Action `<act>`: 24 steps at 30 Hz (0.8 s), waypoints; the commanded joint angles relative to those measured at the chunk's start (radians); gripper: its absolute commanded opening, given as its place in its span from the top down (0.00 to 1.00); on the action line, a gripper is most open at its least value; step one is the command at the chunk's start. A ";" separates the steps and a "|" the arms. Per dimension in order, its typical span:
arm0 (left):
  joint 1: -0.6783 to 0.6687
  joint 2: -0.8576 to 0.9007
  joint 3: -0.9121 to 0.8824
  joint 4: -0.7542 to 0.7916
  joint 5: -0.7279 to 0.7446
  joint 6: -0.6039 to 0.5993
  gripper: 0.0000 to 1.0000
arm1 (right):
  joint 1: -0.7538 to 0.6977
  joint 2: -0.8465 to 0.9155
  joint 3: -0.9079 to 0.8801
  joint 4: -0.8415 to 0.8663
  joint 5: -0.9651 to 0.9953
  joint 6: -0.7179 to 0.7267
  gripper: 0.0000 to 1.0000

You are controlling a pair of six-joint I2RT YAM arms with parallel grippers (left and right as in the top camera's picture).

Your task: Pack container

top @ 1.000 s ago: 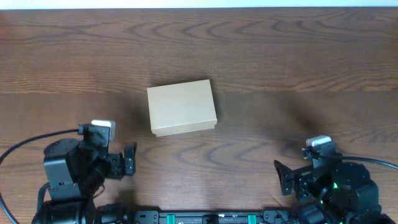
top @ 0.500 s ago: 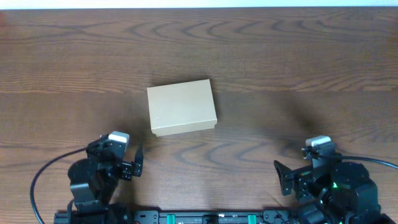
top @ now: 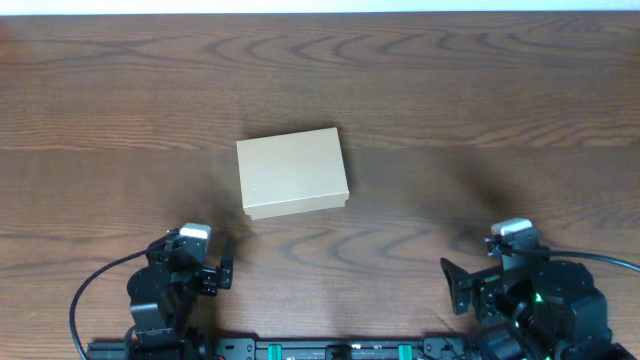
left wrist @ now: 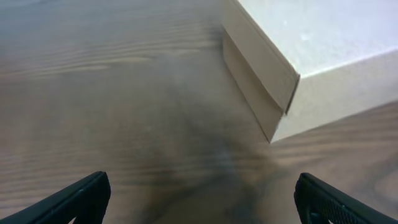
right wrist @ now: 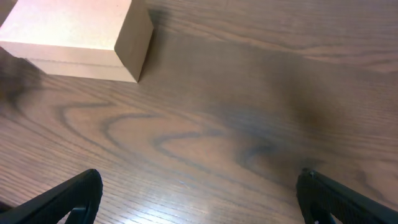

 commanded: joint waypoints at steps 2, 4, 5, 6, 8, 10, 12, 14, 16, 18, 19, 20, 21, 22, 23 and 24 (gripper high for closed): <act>-0.002 -0.033 -0.011 -0.001 -0.131 -0.130 0.04 | -0.012 -0.004 0.000 -0.001 0.007 0.015 0.01; -0.002 -0.035 -0.011 0.000 -0.156 -0.155 0.04 | -0.012 -0.004 0.000 -0.001 0.007 0.015 0.01; -0.002 -0.035 -0.011 -0.001 -0.162 -0.165 0.04 | -0.012 -0.004 0.000 -0.001 0.007 0.015 0.01; -0.002 -0.035 -0.011 -0.002 -0.163 -0.165 0.04 | -0.012 -0.004 0.000 -0.001 0.007 0.015 0.01; -0.002 -0.035 -0.011 -0.002 -0.162 -0.164 0.04 | -0.012 -0.004 0.000 -0.001 0.007 0.015 0.01; -0.002 -0.035 -0.011 0.002 -0.161 -0.165 0.04 | -0.012 -0.004 0.000 -0.001 0.007 0.015 0.01; -0.002 -0.035 -0.011 -0.001 -0.161 -0.165 0.04 | -0.012 -0.004 0.000 -0.001 0.007 0.015 0.01; -0.002 -0.035 -0.011 -0.002 -0.161 -0.165 0.04 | -0.012 -0.004 0.000 -0.001 0.007 0.015 0.01; -0.002 -0.035 -0.011 -0.002 -0.161 -0.165 0.04 | -0.012 -0.004 0.000 -0.002 0.007 0.015 0.01; -0.002 -0.035 -0.011 -0.002 -0.161 -0.165 0.04 | -0.012 -0.004 0.000 -0.002 0.007 0.015 0.01; -0.002 -0.035 -0.011 -0.002 -0.161 -0.165 0.04 | -0.012 -0.004 0.000 -0.001 0.007 0.015 0.01; -0.002 -0.035 -0.011 -0.002 -0.161 -0.165 0.04 | -0.012 -0.004 0.000 -0.001 0.007 0.015 0.01; -0.002 -0.035 -0.011 -0.002 -0.161 -0.165 0.04 | -0.012 -0.004 0.000 -0.001 0.007 0.015 0.01; -0.002 -0.035 -0.011 -0.002 -0.161 -0.165 0.04 | -0.012 -0.004 0.000 -0.001 0.007 0.015 0.01; -0.002 -0.035 -0.011 -0.002 -0.161 -0.165 0.04 | -0.012 -0.004 0.000 -0.002 0.007 0.015 0.01; -0.002 -0.035 -0.011 -0.002 -0.161 -0.165 0.04 | -0.012 -0.004 0.000 -0.001 0.007 0.015 0.01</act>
